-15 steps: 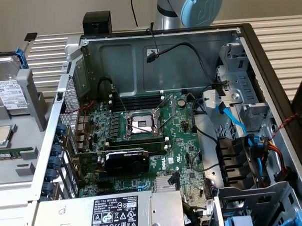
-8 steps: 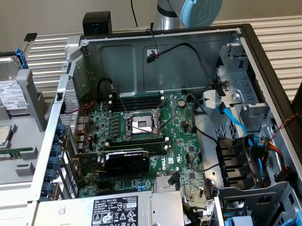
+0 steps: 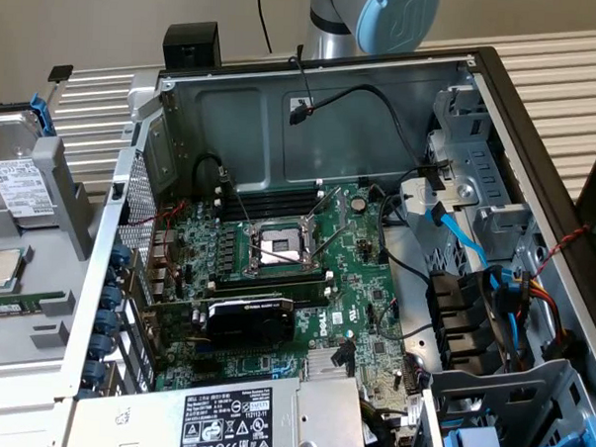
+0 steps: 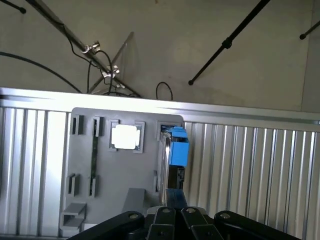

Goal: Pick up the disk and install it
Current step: 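Pick up the disk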

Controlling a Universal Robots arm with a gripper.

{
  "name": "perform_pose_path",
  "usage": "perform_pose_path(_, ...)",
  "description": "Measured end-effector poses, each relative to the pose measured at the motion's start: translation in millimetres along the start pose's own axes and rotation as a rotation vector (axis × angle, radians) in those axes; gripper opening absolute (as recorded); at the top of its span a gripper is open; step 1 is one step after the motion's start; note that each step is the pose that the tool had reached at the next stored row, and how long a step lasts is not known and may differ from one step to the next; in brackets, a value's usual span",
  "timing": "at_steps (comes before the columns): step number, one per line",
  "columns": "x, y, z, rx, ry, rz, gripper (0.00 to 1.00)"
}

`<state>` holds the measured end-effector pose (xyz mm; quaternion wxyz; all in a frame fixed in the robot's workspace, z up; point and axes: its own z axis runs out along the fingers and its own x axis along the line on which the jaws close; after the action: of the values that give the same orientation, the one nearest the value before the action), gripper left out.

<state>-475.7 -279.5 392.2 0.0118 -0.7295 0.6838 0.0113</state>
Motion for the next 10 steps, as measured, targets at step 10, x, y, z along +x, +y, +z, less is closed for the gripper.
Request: perform_pose_path(10,-9.8,10.3,0.9,0.0000,0.0005,0.000,0.11)
